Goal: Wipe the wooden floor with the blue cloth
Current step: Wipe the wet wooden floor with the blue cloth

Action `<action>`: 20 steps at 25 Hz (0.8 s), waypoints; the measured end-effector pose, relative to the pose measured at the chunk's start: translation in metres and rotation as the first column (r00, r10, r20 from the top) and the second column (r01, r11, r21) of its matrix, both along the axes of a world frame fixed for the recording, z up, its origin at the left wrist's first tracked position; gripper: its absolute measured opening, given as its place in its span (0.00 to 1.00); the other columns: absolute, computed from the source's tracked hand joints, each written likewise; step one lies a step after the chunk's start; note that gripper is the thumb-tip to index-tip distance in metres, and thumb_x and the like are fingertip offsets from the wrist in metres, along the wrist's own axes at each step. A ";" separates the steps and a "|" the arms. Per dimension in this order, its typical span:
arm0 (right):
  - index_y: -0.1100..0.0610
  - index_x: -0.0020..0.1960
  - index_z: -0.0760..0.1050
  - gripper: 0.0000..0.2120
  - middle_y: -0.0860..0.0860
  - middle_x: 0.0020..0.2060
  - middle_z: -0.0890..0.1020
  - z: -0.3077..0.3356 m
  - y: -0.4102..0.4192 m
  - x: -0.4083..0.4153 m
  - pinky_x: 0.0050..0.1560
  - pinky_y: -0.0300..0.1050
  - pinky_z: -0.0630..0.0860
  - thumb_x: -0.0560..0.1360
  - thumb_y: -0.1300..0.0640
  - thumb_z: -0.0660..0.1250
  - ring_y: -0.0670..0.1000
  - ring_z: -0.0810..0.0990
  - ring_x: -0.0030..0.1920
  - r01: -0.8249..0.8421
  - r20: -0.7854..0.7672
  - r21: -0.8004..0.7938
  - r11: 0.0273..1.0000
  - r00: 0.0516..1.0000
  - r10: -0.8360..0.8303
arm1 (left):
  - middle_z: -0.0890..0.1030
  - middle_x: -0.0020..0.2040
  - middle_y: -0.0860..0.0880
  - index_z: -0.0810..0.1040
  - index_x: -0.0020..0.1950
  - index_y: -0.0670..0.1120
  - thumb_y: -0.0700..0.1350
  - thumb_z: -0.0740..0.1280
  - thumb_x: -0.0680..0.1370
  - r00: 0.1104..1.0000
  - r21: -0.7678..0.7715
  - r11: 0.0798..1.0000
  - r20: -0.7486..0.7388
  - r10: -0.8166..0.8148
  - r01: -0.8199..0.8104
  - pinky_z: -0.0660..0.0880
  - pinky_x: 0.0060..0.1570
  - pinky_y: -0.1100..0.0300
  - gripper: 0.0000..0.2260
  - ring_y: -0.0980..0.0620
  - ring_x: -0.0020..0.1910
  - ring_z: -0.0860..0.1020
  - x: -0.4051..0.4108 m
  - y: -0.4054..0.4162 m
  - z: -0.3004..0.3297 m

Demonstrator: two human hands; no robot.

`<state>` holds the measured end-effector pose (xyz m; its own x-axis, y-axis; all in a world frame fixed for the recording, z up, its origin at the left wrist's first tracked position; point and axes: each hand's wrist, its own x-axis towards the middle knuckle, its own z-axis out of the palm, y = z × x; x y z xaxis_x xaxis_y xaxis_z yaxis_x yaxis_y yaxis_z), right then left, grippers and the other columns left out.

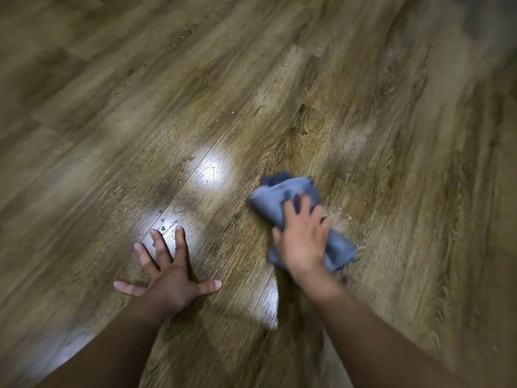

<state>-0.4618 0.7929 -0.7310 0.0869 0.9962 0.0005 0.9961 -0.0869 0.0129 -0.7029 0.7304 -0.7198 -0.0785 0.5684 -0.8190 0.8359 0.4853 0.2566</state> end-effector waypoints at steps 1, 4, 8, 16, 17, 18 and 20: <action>0.49 0.64 0.72 0.29 0.56 0.65 0.72 0.000 -0.026 -0.016 0.54 0.59 0.70 0.66 0.42 0.73 0.61 0.72 0.54 -0.135 -0.045 -0.011 0.991 0.990 0.135 | 0.11 0.63 0.59 0.18 0.65 0.72 0.80 0.69 0.53 1.000 0.000 1.000 -0.011 -0.009 0.009 0.31 0.57 0.19 0.65 0.49 0.60 0.10 0.001 -0.001 0.002; 0.47 0.60 0.74 0.31 0.55 0.68 0.74 -0.003 -0.101 -0.043 0.49 0.57 0.72 0.59 0.41 0.75 0.60 0.74 0.50 -0.379 -0.126 -0.065 0.923 0.921 0.369 | 0.12 0.65 0.57 0.19 0.66 0.72 0.67 0.77 0.65 1.000 0.005 1.000 -0.028 -0.008 0.008 0.34 0.59 0.18 0.63 0.44 0.67 0.14 0.005 0.003 0.005; 0.47 0.62 0.73 0.34 0.54 0.67 0.75 -0.003 -0.107 -0.031 0.46 0.56 0.75 0.59 0.40 0.76 0.59 0.76 0.47 -0.512 -0.170 -0.059 0.857 0.851 0.497 | 0.13 0.68 0.55 0.20 0.69 0.69 0.62 0.77 0.68 0.996 0.020 1.000 -0.082 0.017 -0.016 0.37 0.60 0.16 0.63 0.41 0.70 0.18 0.008 0.002 0.001; 0.50 0.66 0.69 0.28 0.55 0.67 0.68 -0.003 0.023 0.000 0.56 0.61 0.68 0.70 0.44 0.72 0.63 0.70 0.56 0.004 0.003 -0.030 1.000 1.000 -0.004 | 0.11 0.64 0.57 0.18 0.67 0.69 0.77 0.72 0.58 1.000 0.073 0.997 0.025 0.010 -0.012 0.26 0.51 0.21 0.65 0.49 0.59 0.09 -0.002 -0.003 -0.013; 0.50 0.64 0.70 0.27 0.55 0.67 0.68 0.000 0.012 -0.009 0.55 0.60 0.68 0.69 0.44 0.72 0.63 0.70 0.55 -0.028 0.027 -0.039 0.999 0.999 0.029 | 0.11 0.63 0.57 0.18 0.66 0.69 0.77 0.72 0.58 1.000 0.090 0.996 0.010 0.002 -0.003 0.26 0.50 0.20 0.65 0.49 0.58 0.09 -0.003 -0.003 -0.014; 0.50 0.63 0.71 0.27 0.55 0.67 0.69 0.002 -0.005 -0.020 0.54 0.60 0.69 0.68 0.44 0.73 0.63 0.70 0.54 -0.058 0.035 -0.052 0.997 0.998 0.059 | 0.11 0.64 0.57 0.18 0.66 0.69 0.77 0.72 0.58 1.000 0.097 0.995 0.001 -0.007 0.007 0.26 0.50 0.20 0.65 0.48 0.59 0.09 -0.005 -0.002 -0.014; 0.50 0.62 0.73 0.28 0.56 0.68 0.71 0.000 -0.051 -0.042 0.51 0.59 0.69 0.65 0.44 0.74 0.63 0.71 0.53 -0.075 0.030 -0.062 0.995 0.997 0.077 | 0.12 0.66 0.56 0.18 0.67 0.68 0.76 0.73 0.58 1.000 0.093 0.996 -0.007 0.000 0.001 0.28 0.53 0.19 0.65 0.45 0.64 0.12 -0.004 -0.001 -0.016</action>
<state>-0.5036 0.7422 -0.7306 0.0121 0.9982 -0.0588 0.9988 -0.0093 0.0478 -0.7071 0.7292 -0.7357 -0.0835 0.6422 -0.7620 0.8378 0.4592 0.2952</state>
